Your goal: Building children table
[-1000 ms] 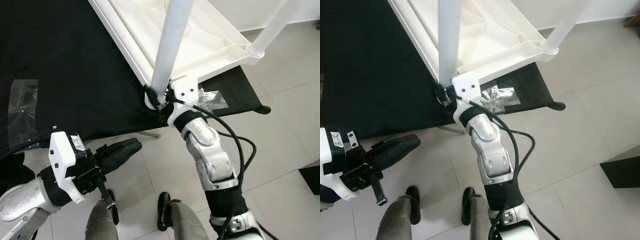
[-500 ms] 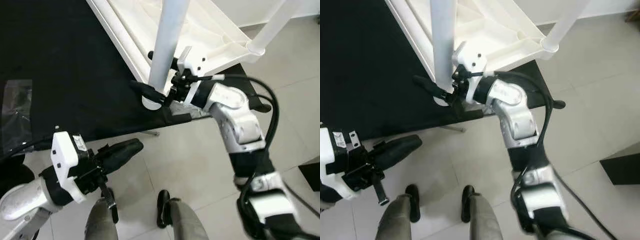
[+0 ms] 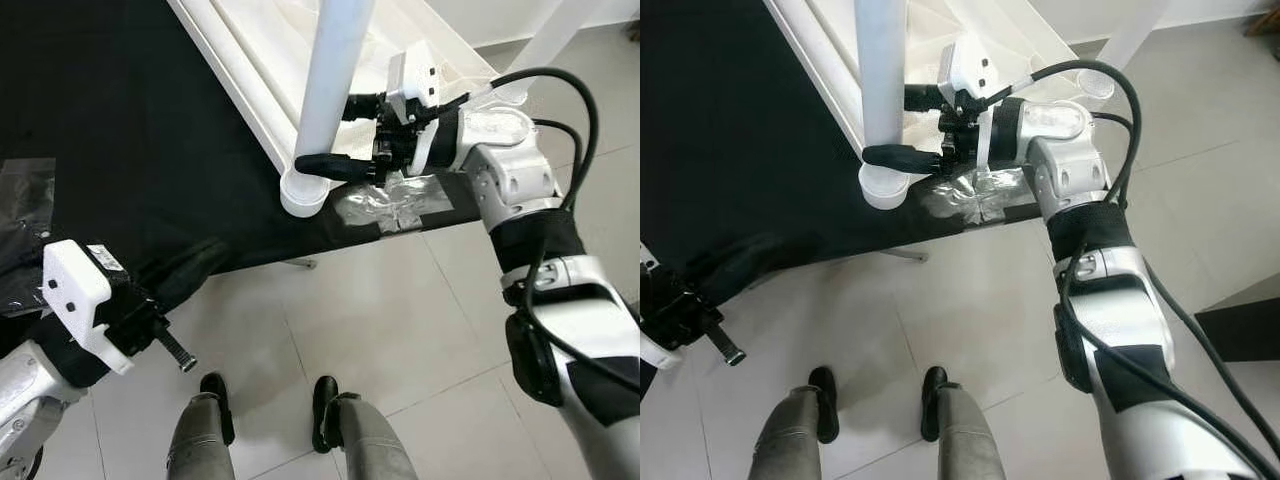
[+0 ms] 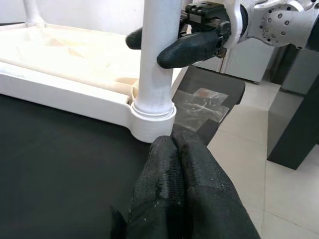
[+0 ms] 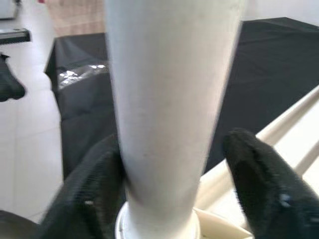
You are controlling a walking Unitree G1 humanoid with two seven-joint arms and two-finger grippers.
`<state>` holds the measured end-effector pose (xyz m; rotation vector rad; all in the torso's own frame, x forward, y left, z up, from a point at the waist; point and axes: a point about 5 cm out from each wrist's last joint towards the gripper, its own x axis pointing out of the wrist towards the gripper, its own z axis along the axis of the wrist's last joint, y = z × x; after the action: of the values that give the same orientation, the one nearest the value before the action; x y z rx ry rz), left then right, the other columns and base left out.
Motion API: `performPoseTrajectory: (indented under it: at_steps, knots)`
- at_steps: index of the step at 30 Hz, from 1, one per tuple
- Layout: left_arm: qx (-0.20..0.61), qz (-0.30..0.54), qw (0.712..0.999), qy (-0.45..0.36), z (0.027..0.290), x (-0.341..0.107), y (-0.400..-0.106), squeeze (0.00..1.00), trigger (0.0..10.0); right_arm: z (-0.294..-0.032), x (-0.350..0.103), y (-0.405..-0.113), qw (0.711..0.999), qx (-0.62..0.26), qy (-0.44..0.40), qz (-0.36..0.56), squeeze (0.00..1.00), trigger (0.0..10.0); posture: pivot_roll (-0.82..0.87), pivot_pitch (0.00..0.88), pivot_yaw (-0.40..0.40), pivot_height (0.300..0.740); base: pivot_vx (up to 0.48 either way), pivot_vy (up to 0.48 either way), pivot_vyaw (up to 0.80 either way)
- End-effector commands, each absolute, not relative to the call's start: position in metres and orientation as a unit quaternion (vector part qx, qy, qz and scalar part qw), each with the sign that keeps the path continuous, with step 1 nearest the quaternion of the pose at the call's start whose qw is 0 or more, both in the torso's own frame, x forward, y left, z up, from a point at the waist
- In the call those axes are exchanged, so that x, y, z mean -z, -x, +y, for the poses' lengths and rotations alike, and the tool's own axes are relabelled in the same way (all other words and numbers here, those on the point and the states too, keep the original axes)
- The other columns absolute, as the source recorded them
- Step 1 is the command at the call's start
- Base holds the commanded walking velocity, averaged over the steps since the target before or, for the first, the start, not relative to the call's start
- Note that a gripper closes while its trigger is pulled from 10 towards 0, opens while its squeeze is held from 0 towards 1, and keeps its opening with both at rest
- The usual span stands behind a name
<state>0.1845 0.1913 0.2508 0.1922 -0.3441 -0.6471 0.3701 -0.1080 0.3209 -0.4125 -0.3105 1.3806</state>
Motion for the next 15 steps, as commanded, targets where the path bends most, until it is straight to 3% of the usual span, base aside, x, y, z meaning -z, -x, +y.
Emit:
performPoseTrajectory:
  at_steps: [1,5,9,11,13,14,15]
  knots:
    - [0.313,-0.167,0.929,-0.106,0.191,-0.250,-0.182,0.00,10.0,-0.112,-0.320,-0.372,0.745,-0.625,0.177,-0.152,0.00,0.0,0.10,0.410,-0.187,0.740,0.000,0.000,0.00]
    - [0.310,-0.169,0.930,-0.106,0.192,-0.251,-0.182,0.00,10.0,-0.115,-0.316,-0.374,0.751,-0.619,0.172,-0.151,0.00,0.0,0.10,0.410,-0.188,0.740,0.000,0.000,0.00]
    - [0.304,-0.172,0.931,-0.105,0.193,-0.250,-0.183,0.00,10.0,-0.124,-0.301,-0.374,0.778,-0.586,0.175,-0.144,0.00,0.0,0.08,0.413,-0.192,0.740,0.000,0.000,0.00]
    - [0.302,-0.172,0.932,-0.104,0.193,-0.250,-0.184,0.00,10.0,-0.123,-0.287,-0.373,0.819,-0.539,0.141,-0.137,0.00,0.0,0.07,0.414,-0.194,0.740,0.000,0.000,0.00]
    - [0.302,-0.172,0.932,-0.103,0.193,-0.250,-0.185,0.00,10.0,-0.122,-0.284,-0.373,0.829,-0.527,0.132,-0.135,0.00,0.0,0.07,0.414,-0.194,0.740,0.000,0.000,0.00]
    - [0.302,-0.172,0.932,-0.103,0.193,-0.249,-0.185,0.00,10.0,-0.111,-0.264,-0.370,0.882,-0.441,0.105,-0.129,0.00,0.0,0.06,0.416,-0.197,0.740,0.000,0.000,0.00]
    - [0.302,-0.172,0.932,-0.102,0.193,-0.249,-0.185,0.00,10.0,-0.106,-0.251,-0.366,0.915,-0.372,0.089,-0.126,0.00,0.0,0.06,0.414,-0.195,0.740,0.000,0.000,0.00]
